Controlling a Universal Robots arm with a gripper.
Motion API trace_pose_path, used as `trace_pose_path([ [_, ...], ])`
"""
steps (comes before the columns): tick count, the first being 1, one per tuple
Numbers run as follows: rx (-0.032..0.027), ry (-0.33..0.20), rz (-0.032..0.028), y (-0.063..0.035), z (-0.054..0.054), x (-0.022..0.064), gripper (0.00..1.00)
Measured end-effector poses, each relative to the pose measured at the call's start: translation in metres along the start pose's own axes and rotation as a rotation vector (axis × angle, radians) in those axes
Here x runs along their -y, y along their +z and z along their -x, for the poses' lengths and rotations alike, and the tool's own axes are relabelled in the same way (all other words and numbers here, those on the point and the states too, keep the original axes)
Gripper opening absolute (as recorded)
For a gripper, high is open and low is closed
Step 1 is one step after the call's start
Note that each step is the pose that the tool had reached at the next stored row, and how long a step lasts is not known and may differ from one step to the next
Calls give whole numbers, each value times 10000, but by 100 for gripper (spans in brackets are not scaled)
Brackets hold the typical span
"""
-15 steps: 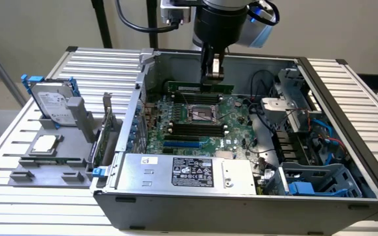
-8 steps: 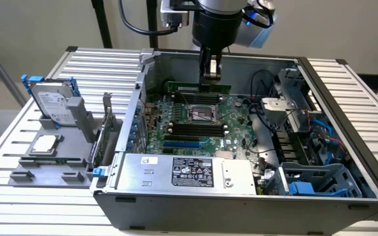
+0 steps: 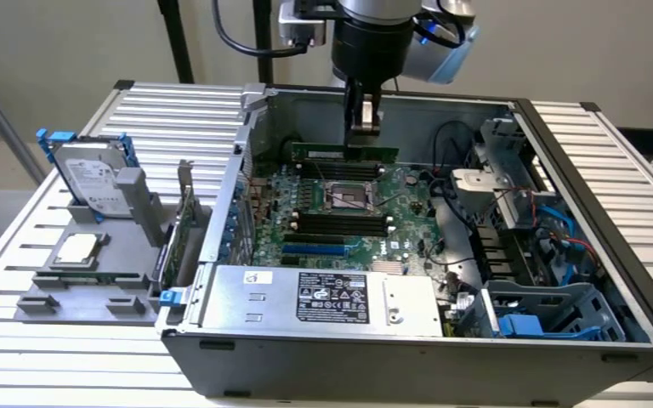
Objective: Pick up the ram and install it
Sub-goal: 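Insert the ram into the slot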
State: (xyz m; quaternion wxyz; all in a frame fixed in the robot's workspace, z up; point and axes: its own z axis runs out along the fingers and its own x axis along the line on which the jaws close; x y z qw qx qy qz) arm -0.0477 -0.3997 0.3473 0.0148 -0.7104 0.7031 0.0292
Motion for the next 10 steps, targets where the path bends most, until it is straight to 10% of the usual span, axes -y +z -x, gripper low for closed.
trace_pose_path([
  [4, -199, 3, -16, 50, 83, 2, 14],
  [10, -299, 4, -16, 155, 105, 5, 14],
])
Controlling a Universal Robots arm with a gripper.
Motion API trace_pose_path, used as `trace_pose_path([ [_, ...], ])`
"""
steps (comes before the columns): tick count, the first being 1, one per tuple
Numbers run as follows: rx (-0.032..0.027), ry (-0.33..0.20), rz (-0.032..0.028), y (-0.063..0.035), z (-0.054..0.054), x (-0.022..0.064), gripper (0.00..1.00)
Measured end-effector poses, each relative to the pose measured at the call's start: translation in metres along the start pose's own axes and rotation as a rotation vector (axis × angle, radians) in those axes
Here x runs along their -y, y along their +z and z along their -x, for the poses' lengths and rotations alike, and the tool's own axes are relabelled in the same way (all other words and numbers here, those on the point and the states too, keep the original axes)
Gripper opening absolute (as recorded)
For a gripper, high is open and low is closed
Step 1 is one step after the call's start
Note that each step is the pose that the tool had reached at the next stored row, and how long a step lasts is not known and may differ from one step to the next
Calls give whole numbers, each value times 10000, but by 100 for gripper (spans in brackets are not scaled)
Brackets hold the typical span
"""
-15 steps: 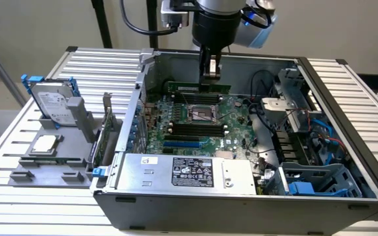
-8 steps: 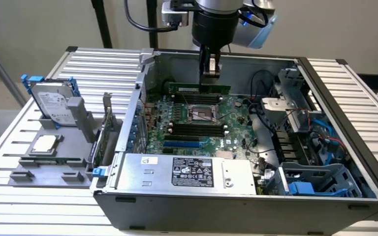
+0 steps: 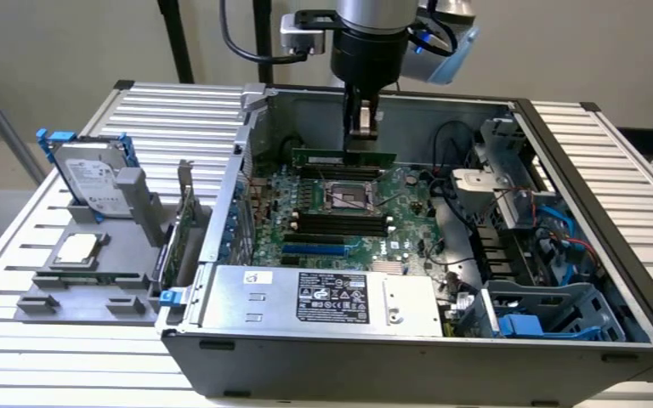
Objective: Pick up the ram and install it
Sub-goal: 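Insert the ram into the slot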
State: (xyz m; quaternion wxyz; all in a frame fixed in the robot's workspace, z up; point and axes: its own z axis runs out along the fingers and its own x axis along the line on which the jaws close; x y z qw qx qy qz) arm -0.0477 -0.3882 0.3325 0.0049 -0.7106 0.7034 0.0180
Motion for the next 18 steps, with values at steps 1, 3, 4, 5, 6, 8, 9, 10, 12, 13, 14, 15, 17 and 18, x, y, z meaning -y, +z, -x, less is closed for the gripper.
trace_pose_path([
  [1, -5, 1, 0, 18, 0, 0, 14],
  [3, -9, 2, -1, 56, -1, 2, 14],
  [4, -11, 3, -1, 74, -2, 3, 14],
  [5, -12, 2, 0, 91, -3, 5, 14],
  [6, -13, 1, 0, 109, -3, 8, 14],
  [8, -15, 1, -1, 146, -5, 17, 14],
  [9, -18, 1, -1, 163, -5, 22, 14],
  [10, -23, 1, 0, 182, -6, 27, 14],
  [12, -28, 2, 0, 219, -7, 36, 14],
  [13, -31, 2, -1, 237, -8, 40, 14],
  [14, -35, 2, -1, 254, -8, 44, 14],
  [15, -40, 2, 0, 273, -9, 48, 14],
  [17, -41, 3, 0, 309, -11, 52, 14],
  [18, -42, 3, 0, 326, -14, 53, 14],
])
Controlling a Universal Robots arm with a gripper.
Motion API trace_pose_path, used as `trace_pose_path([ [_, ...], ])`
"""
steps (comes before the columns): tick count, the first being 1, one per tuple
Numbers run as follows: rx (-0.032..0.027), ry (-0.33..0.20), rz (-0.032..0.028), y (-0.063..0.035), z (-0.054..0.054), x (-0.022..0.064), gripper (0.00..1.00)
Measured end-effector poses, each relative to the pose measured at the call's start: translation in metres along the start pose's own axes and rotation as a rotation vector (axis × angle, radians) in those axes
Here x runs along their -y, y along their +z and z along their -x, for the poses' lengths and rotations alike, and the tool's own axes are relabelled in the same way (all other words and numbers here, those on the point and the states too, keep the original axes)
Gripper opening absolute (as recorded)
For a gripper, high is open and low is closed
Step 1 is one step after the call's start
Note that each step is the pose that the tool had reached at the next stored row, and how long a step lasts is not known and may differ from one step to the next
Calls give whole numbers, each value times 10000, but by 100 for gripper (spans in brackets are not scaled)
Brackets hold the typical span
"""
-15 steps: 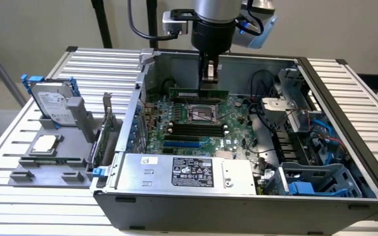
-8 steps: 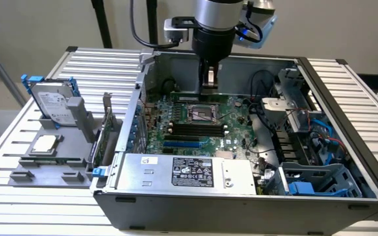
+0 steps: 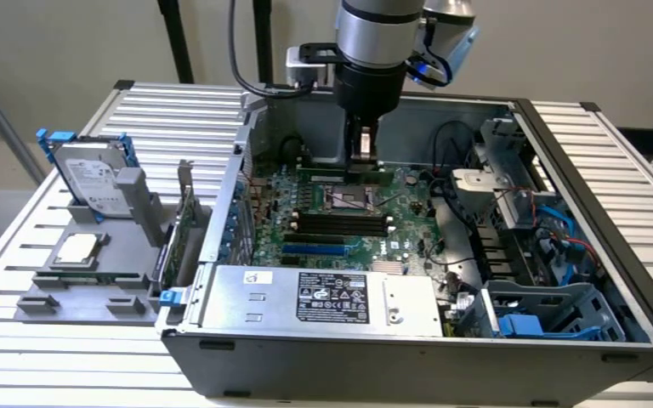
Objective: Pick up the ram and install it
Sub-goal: 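Insert the ram into the slot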
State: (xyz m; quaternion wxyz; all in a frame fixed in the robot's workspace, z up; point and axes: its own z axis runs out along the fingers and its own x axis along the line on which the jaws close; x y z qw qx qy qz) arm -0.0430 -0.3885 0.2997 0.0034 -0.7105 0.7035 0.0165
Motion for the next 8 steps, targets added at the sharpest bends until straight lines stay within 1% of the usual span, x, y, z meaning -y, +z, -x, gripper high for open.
trace_pose_path([
  [8, -2, 0, 0, 146, -45, 4, 14],
])
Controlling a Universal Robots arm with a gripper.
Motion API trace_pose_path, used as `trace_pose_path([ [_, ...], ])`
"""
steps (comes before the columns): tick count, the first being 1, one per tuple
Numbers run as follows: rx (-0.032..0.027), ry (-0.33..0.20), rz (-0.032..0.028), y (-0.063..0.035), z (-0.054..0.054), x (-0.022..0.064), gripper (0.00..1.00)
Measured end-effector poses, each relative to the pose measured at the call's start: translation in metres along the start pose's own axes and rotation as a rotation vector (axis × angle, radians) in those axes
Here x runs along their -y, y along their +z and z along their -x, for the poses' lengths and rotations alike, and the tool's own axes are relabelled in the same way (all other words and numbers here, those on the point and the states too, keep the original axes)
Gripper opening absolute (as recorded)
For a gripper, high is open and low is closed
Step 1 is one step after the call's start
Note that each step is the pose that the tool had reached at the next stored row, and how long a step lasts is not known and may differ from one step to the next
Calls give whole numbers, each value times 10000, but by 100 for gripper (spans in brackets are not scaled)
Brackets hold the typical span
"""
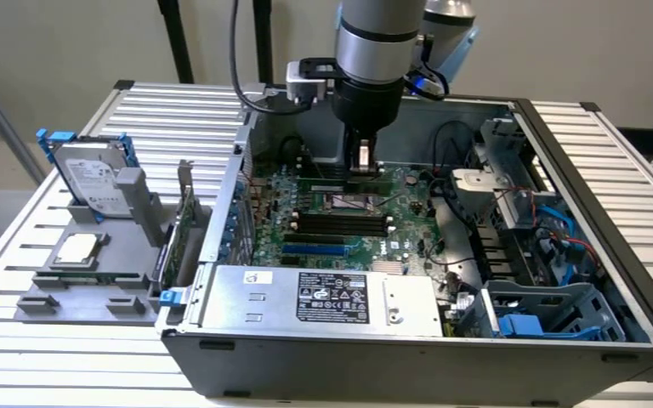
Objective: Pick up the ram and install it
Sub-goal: 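Insert the ram into the slot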
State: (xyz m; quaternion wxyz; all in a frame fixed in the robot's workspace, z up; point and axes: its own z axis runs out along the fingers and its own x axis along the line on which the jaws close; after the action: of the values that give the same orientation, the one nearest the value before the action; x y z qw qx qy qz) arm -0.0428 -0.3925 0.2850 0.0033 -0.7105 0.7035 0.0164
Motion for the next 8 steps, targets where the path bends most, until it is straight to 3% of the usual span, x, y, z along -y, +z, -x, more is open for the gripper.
trace_pose_path([
  [8, 1, 0, 0, 143, -83, 3, 14],
])
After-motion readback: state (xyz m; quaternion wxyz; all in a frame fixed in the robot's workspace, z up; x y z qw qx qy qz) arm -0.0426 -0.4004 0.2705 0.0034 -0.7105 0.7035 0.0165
